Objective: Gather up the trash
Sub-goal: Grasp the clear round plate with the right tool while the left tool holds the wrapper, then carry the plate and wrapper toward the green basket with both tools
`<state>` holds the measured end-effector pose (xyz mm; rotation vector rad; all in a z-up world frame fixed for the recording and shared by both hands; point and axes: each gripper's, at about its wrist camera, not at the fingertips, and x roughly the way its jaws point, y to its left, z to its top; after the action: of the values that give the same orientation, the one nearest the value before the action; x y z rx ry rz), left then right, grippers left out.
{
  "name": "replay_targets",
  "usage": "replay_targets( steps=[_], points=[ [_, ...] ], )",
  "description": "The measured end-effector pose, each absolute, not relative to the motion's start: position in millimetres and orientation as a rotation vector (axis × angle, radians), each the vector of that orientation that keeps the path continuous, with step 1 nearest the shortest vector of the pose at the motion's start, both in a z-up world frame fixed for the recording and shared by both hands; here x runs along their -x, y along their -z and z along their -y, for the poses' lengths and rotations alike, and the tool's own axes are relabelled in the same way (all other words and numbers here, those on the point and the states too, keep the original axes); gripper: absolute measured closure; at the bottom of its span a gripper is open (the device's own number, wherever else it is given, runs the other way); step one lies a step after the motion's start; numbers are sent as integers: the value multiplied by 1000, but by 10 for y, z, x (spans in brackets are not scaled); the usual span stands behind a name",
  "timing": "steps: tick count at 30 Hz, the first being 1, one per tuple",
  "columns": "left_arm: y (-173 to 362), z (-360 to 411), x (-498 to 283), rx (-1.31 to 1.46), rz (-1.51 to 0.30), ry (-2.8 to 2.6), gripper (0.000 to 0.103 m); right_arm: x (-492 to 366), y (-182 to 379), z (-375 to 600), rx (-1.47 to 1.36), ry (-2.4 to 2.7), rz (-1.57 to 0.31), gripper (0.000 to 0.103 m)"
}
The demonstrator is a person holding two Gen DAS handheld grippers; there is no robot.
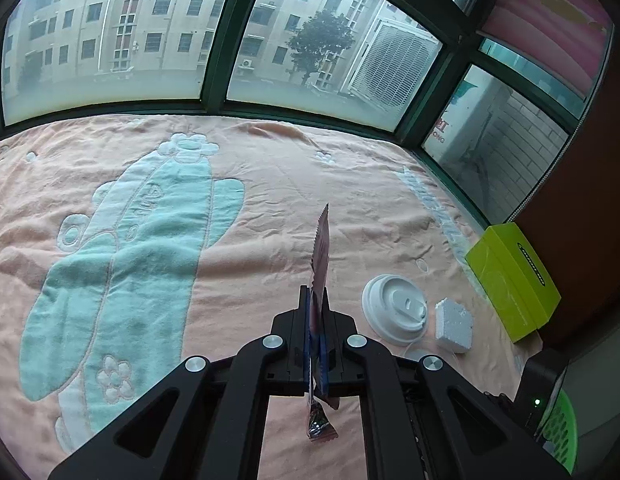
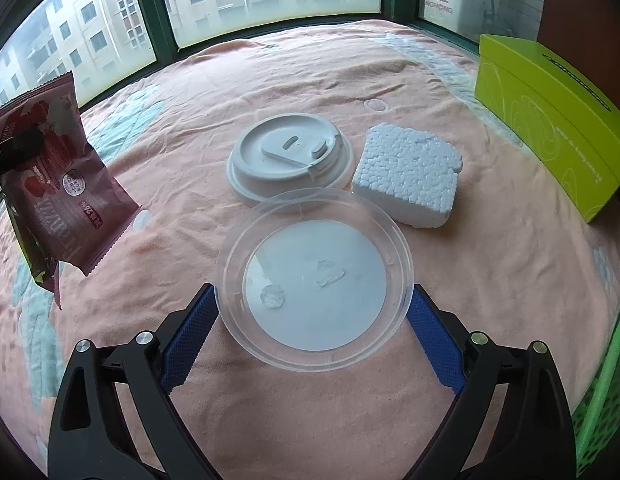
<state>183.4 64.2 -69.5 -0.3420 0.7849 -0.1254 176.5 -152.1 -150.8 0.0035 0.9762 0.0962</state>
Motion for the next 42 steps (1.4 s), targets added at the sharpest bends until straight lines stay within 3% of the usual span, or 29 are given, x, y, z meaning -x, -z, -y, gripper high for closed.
replay_targets(
  steps=[22,42],
  points=[
    [478,-418,-1623,335,-752,192,100,-1261,1026,1690,-34,-76,-860,13],
    [197,493,-1256,283,-741,409,100,-292,575,2622,-47,161,-781,13]
  ],
)
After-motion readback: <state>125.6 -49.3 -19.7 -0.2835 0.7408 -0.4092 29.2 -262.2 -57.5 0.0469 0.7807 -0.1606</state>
